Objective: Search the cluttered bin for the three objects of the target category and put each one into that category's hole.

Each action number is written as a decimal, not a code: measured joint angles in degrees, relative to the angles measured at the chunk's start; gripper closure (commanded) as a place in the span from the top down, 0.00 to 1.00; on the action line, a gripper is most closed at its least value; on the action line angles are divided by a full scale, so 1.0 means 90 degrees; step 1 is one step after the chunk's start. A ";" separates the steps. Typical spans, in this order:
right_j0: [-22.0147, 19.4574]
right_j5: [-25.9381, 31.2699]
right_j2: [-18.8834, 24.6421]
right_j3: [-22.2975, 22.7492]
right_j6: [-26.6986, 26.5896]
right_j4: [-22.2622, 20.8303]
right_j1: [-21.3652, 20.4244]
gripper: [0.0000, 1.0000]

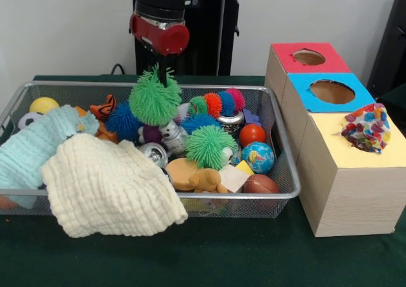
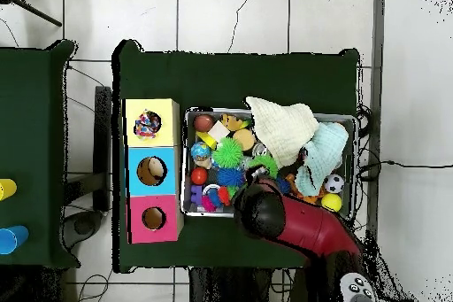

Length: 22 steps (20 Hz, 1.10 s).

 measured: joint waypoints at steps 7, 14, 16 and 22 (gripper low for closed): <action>0.0043 0.0000 0.0258 0.0289 0.0000 0.0636 -0.0130 0.00; 0.0537 -0.0001 0.0332 0.0547 0.0001 0.1246 0.0041 0.00; 0.0634 -0.0003 0.0363 0.0609 0.0001 0.1347 0.0103 0.00; 0.0915 -0.0204 0.0363 0.0651 0.0001 0.1502 0.0518 1.00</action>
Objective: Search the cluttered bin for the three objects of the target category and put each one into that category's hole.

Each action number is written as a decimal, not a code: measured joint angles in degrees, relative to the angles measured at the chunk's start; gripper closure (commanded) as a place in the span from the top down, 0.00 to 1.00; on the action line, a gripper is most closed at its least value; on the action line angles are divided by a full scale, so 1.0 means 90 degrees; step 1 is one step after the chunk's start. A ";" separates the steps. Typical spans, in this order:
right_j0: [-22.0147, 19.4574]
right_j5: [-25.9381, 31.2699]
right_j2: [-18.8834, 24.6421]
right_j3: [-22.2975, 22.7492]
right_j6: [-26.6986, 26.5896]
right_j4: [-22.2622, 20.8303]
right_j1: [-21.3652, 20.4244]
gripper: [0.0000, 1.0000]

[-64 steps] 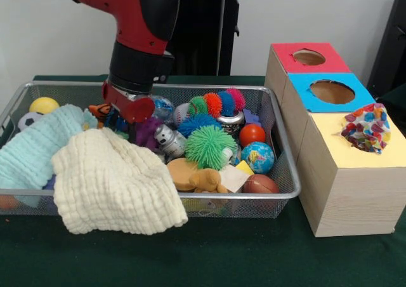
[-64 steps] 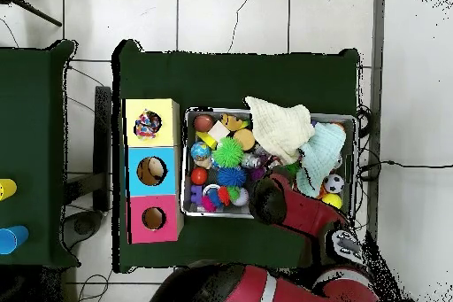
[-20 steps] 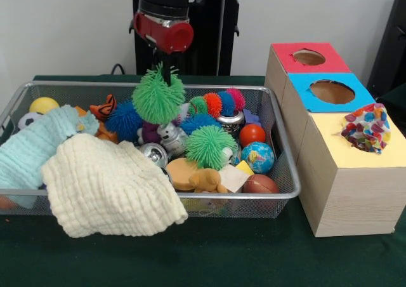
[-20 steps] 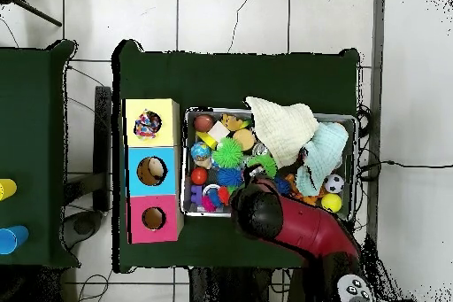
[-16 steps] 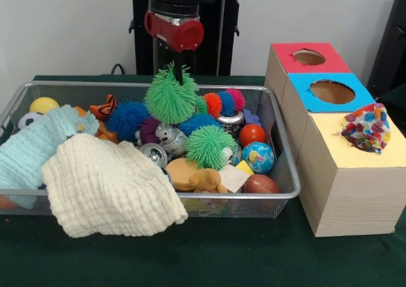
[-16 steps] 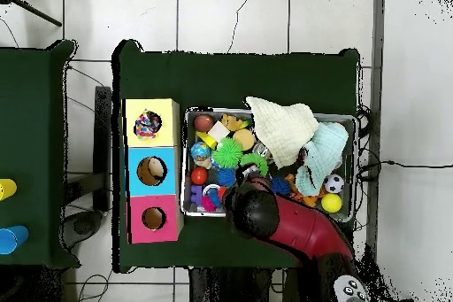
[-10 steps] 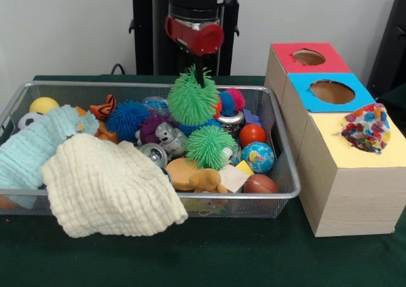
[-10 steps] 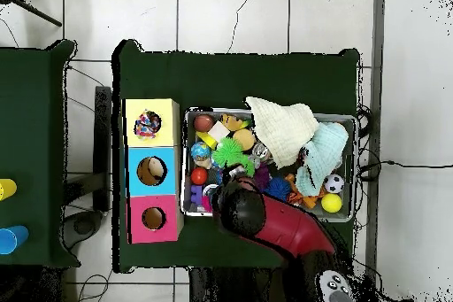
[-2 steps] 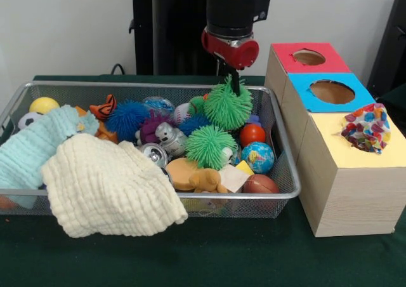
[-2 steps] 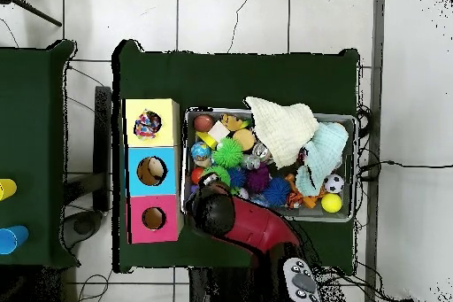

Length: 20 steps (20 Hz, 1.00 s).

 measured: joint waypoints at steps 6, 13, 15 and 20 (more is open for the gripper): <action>0.0286 -0.0350 -0.0155 -0.0001 0.0000 0.0048 0.0238 1.00; 0.0588 -0.0305 -0.0527 -0.0001 0.0000 0.0078 0.0093 1.00; 0.0625 -0.0176 -0.0679 -0.0002 0.0000 0.0076 -0.0028 1.00; 0.0625 0.0185 -0.0989 -0.0042 0.0000 0.0074 -0.0317 1.00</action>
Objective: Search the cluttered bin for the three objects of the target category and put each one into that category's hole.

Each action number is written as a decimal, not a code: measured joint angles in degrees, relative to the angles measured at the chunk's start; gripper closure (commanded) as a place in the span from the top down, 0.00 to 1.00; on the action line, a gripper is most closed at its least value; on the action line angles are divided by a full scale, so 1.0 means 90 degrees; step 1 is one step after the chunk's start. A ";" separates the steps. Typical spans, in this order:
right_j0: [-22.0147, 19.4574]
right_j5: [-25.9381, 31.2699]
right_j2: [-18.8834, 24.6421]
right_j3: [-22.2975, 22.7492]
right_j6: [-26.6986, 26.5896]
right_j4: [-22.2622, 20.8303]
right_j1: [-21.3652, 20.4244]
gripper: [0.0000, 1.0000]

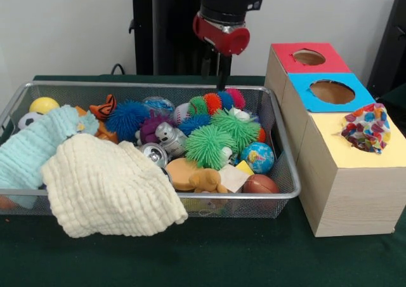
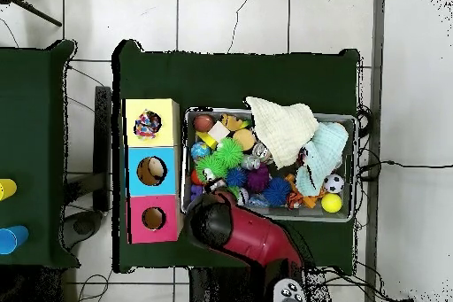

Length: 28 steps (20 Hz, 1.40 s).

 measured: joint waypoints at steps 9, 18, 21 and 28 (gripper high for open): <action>-0.0481 0.0135 -0.0155 -0.0375 0.0000 -0.0093 -0.0331 1.00; -0.1542 -0.0515 0.0490 -0.0662 0.0000 -0.0373 -0.0269 1.00; -0.1881 -0.0976 0.0891 -0.0680 0.0000 -0.0506 -0.0212 1.00; -0.1993 -0.1321 0.1284 -0.0838 0.0000 -0.0589 -0.0004 1.00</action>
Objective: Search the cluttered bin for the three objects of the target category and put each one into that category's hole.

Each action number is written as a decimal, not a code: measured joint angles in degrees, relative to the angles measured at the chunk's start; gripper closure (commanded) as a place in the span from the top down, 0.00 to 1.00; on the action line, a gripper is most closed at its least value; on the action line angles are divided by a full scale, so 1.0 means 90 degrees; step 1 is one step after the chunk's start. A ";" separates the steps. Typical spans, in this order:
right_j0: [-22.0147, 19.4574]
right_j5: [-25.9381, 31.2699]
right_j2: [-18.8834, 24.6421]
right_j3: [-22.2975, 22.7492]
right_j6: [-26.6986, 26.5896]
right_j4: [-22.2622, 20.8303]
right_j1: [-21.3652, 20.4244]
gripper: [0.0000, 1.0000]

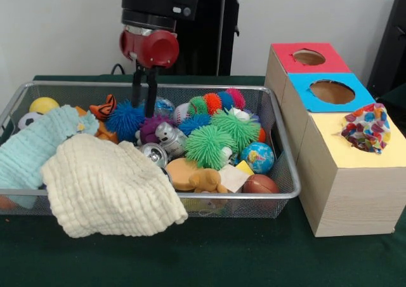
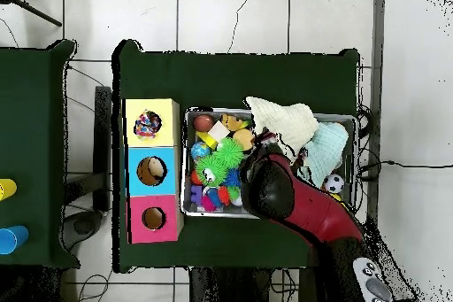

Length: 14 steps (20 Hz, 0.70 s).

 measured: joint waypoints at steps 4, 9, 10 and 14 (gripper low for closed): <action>0.0130 0.0035 0.0072 -0.0167 0.0000 -0.0001 0.0122 1.00; 0.0281 0.0529 0.0207 -0.0551 0.0000 -0.0054 0.0273 1.00; 0.0291 0.0647 0.0241 -0.0628 0.0000 -0.0075 0.0299 1.00; 0.0353 0.1164 0.0358 -0.1085 0.0000 -0.0195 0.0503 1.00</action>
